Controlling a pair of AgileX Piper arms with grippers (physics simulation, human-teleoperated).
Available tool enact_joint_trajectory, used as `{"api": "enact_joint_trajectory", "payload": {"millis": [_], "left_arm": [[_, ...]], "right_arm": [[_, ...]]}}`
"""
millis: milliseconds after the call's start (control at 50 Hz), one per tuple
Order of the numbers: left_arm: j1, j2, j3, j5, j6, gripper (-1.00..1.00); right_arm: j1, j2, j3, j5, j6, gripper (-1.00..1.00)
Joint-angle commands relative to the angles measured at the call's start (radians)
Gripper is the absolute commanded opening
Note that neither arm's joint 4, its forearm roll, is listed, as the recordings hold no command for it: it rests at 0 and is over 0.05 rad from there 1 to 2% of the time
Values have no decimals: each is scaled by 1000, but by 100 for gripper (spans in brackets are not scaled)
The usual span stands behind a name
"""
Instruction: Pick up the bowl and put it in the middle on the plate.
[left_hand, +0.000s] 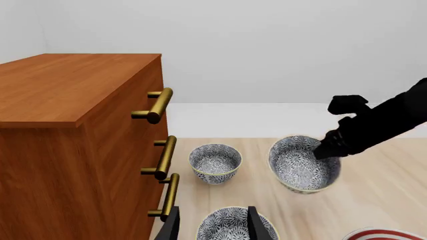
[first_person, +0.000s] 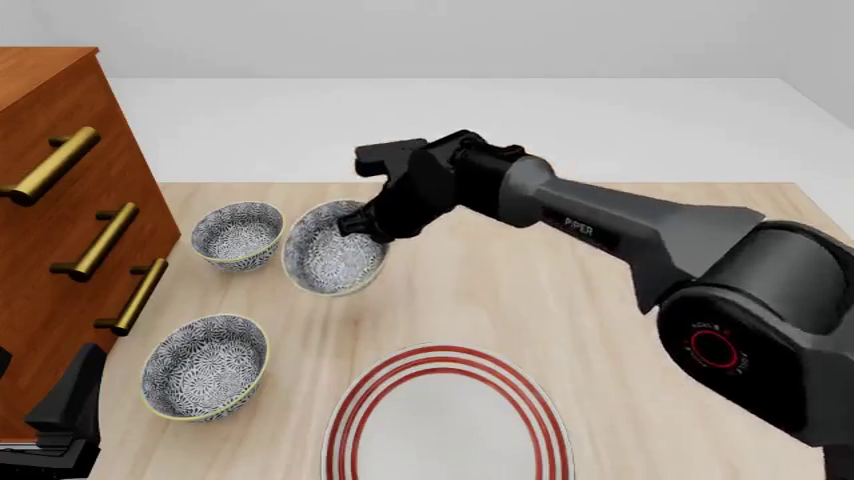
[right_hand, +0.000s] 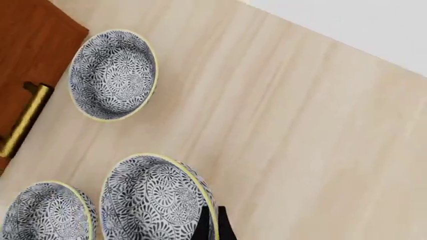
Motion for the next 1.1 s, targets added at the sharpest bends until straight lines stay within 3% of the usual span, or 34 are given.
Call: {"api": "enact_joint_trajectory", "payload": {"millis": [20, 300, 560, 780, 1100], "left_arm": [[0, 0, 0, 0, 0, 100], [0, 0, 0, 0, 0, 100], [0, 0, 0, 0, 0, 100], [0, 0, 0, 0, 0, 100], [0, 0, 0, 0, 0, 100]], "right_arm": [[-6, -308, 291, -81, 61, -100], [-24, -696, 698, -123, 100, -100], [-36, -868, 971, -158, 146, -100], [1, -902, 1083, -190, 195, -100], [50, -850, 1150, -267, 234, -100]]}}
